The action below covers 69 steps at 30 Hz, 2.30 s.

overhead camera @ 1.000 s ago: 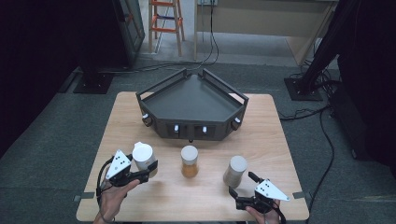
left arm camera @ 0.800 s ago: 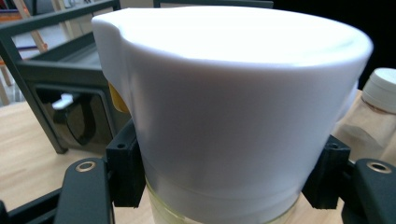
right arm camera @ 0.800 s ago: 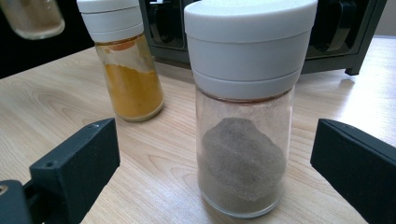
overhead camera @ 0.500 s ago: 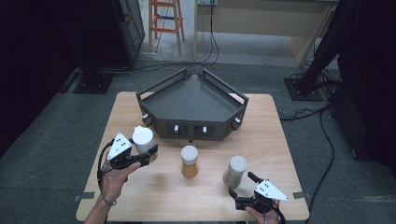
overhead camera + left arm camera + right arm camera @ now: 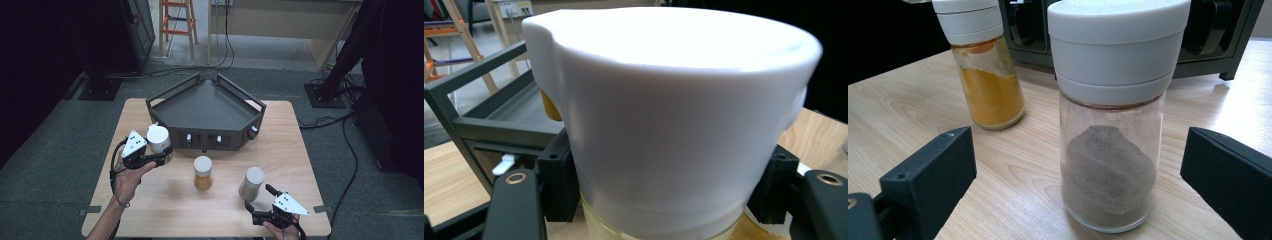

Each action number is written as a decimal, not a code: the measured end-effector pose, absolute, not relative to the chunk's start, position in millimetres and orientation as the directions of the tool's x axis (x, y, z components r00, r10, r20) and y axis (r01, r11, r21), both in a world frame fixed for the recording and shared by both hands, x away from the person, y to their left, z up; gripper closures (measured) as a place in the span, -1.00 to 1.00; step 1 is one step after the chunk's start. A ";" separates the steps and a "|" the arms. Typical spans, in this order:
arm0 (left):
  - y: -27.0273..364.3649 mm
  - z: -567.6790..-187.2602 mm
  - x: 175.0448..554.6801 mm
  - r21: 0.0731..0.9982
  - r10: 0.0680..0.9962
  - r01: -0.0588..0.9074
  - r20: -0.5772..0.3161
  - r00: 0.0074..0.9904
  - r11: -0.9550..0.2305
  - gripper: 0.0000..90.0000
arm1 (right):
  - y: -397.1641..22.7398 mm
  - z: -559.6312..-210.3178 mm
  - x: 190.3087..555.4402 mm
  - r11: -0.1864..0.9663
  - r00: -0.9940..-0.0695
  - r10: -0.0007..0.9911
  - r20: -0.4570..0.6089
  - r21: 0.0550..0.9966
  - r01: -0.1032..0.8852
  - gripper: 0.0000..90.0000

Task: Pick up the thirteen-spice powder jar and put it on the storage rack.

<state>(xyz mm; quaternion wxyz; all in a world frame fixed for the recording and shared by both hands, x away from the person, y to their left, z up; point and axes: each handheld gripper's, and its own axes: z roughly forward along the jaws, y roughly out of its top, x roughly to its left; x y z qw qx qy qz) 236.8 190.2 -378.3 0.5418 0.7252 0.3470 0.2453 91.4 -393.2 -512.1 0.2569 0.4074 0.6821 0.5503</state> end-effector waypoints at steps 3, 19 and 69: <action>188.2 -375.5 241.3 0.955 0.770 0.239 -0.020 0.638 -0.173 -0.33 | -393.7 -512.3 91.5 0.063 -0.536 0.838 0.097 0.960 0.272 -0.97; 173.3 -355.5 266.7 0.956 0.788 0.239 -0.015 0.616 -0.168 -0.33 | -394.4 -512.4 91.4 0.062 -0.542 0.835 0.100 0.960 0.272 -0.97; 118.3 -354.3 359.4 0.958 0.872 0.265 -0.033 0.488 -0.112 -0.33 | -398.2 -512.9 91.9 0.051 -0.555 0.825 0.112 0.962 0.270 -0.97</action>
